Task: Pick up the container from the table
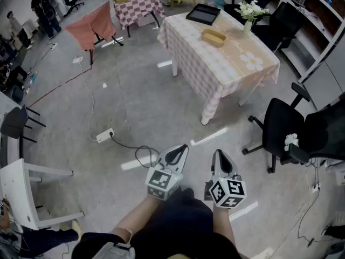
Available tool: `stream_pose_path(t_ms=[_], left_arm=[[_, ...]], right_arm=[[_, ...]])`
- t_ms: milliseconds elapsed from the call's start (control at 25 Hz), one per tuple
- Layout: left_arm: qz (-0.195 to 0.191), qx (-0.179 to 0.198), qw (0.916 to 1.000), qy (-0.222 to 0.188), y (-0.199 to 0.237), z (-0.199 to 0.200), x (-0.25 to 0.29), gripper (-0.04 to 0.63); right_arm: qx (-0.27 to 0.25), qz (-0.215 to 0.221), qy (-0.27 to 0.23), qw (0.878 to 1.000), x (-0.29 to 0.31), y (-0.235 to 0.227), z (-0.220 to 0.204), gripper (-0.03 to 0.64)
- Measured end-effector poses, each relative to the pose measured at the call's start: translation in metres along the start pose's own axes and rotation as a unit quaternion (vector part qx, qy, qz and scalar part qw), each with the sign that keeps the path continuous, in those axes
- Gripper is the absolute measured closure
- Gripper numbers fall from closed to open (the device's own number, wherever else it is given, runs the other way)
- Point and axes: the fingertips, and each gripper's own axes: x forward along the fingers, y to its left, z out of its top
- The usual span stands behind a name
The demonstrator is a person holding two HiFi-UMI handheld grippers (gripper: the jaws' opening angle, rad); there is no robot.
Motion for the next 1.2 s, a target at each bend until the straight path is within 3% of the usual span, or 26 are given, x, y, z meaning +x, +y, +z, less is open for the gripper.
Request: stream_pose_path(t_ms=[560, 880, 1200], left_arm=[[0.023, 0.004, 0.9994, -0.027, -0.029, 0.000, -0.012, 0.583], [0.035, 0.002, 0.9992, -0.021, -0.013, 0.002, 0.005, 0.583], [0.038, 0.004, 0.9988, -0.031, 0.006, 0.029, 0.045, 0.583]], right_arm=[[0.007, 0.022, -0.025, 0.999, -0.024, -0.003, 0.005, 0.612], [0.007, 0.024, -0.023, 0.999, -0.004, -0.010, 0.015, 0.612], [0.002, 0.028, -0.017, 0.999, 0.034, -0.024, 0.037, 0.612]])
